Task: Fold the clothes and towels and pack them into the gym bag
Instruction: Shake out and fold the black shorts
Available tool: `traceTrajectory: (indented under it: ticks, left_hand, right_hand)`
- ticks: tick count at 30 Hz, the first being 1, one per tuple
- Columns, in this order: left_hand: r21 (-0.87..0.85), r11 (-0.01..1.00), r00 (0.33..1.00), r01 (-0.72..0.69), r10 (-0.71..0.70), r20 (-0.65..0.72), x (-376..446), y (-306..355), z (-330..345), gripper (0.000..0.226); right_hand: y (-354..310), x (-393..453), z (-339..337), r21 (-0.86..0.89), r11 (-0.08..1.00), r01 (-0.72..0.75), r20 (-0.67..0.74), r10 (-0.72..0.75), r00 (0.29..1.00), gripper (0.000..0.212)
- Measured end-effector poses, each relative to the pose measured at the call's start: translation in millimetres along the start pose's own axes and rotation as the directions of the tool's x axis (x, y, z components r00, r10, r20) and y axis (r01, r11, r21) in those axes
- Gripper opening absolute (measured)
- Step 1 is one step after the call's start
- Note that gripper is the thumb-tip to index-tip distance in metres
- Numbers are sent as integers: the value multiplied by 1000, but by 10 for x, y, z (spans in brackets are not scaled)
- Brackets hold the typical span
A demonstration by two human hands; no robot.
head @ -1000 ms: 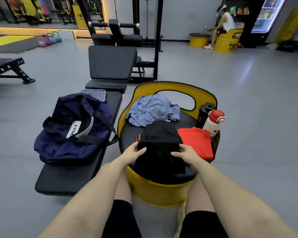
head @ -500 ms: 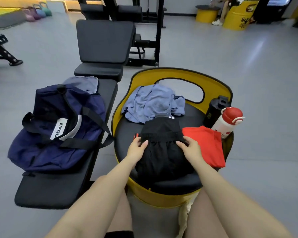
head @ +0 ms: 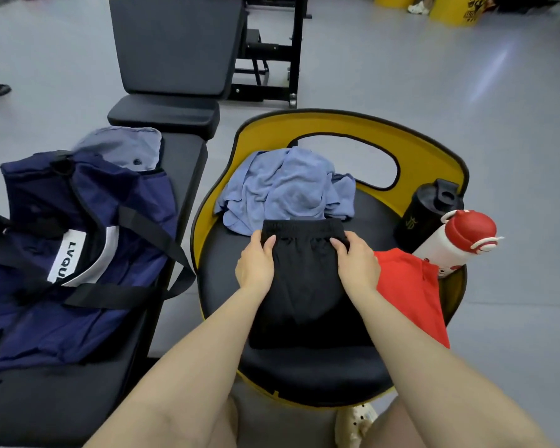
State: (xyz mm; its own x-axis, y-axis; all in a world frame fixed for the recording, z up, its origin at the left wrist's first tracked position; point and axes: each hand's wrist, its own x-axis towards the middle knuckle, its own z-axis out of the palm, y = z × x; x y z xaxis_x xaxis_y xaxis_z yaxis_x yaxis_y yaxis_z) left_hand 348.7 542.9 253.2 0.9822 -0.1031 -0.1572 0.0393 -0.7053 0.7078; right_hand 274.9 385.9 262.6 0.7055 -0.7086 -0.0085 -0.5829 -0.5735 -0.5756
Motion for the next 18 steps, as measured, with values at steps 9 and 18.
traceTrajectory:
  ticks: [9, 18]
  left_hand:
    - [166, 986, 1000, 12, -10, -14, 214, -146, 209, 39]
    - [446, 696, 815, -562, 558, 156, -208, -207, 459, 49]
  right_hand:
    - [121, 164, 271, -181, 983, 37, 29, -32, 999, 49]
    - [183, -244, 533, -304, 747, 591, 78, -599, 797, 49]
